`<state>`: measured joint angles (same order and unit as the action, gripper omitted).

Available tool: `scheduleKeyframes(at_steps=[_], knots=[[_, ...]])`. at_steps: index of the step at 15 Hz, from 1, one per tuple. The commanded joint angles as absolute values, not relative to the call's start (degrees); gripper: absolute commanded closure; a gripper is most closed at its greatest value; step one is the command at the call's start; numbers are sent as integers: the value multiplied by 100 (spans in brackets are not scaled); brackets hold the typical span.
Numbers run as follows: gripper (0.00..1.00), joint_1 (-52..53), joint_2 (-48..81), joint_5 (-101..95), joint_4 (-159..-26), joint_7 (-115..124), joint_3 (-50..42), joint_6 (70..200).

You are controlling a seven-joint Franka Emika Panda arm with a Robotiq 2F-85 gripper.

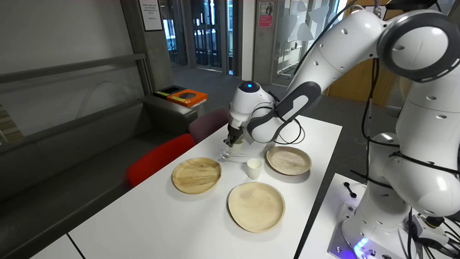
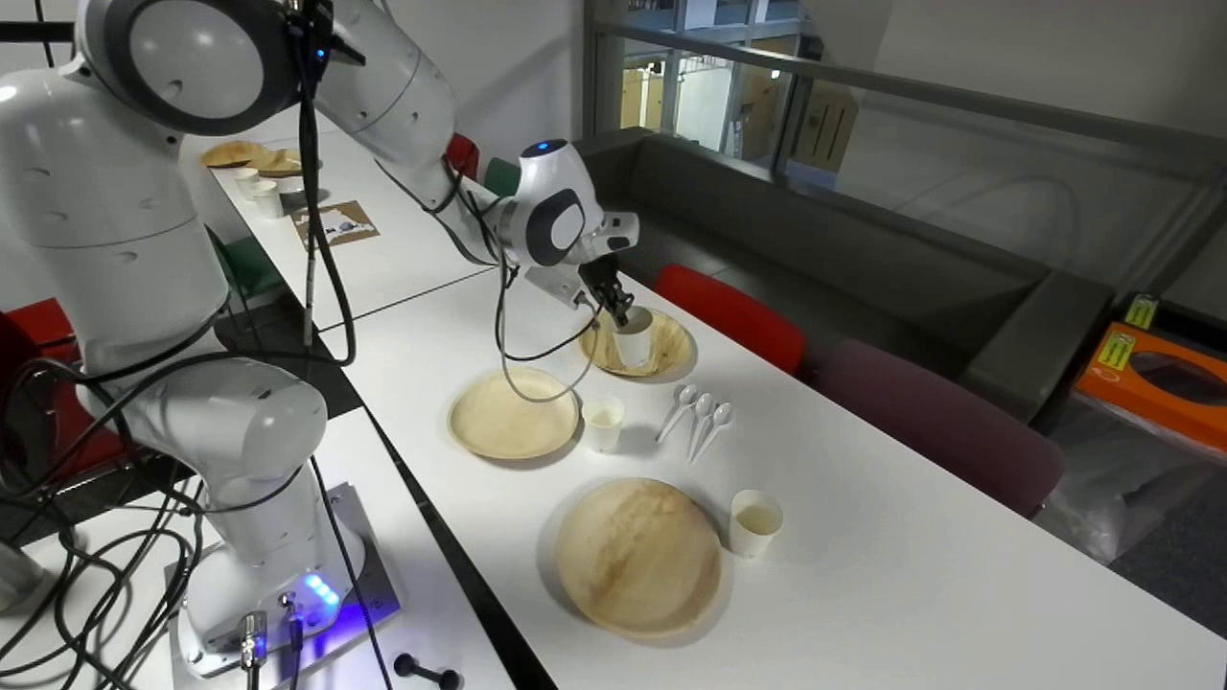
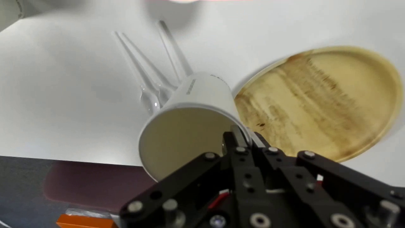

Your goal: Shift the cup to the left, then move it closer to the plate

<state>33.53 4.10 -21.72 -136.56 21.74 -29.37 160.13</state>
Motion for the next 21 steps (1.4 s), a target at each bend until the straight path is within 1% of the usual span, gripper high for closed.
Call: scheduleKeyframes(at_steps=[1, 2, 4, 6, 9, 11, 16, 21], knots=[[99, 2747, -494, -2797, -14140, 2810, -1749, 15361], [99, 2699, -532, -2682, -14159, 2823, -1486, 15253], [99, 2227, -451, -2084, -14092, 2371, -607, 15224], [99, 2038, -286, -1216, -13989, 1645, -80, 15256], [99, 1887, -62, 346, -13783, 332, 413, 15085], [99, 1730, 110, 828, -13582, -92, 574, 15003], [99, 1382, 929, 27, -12981, 355, 611, 15330], [99, 1733, 1776, -1418, -12393, 1449, 333, 15568]])
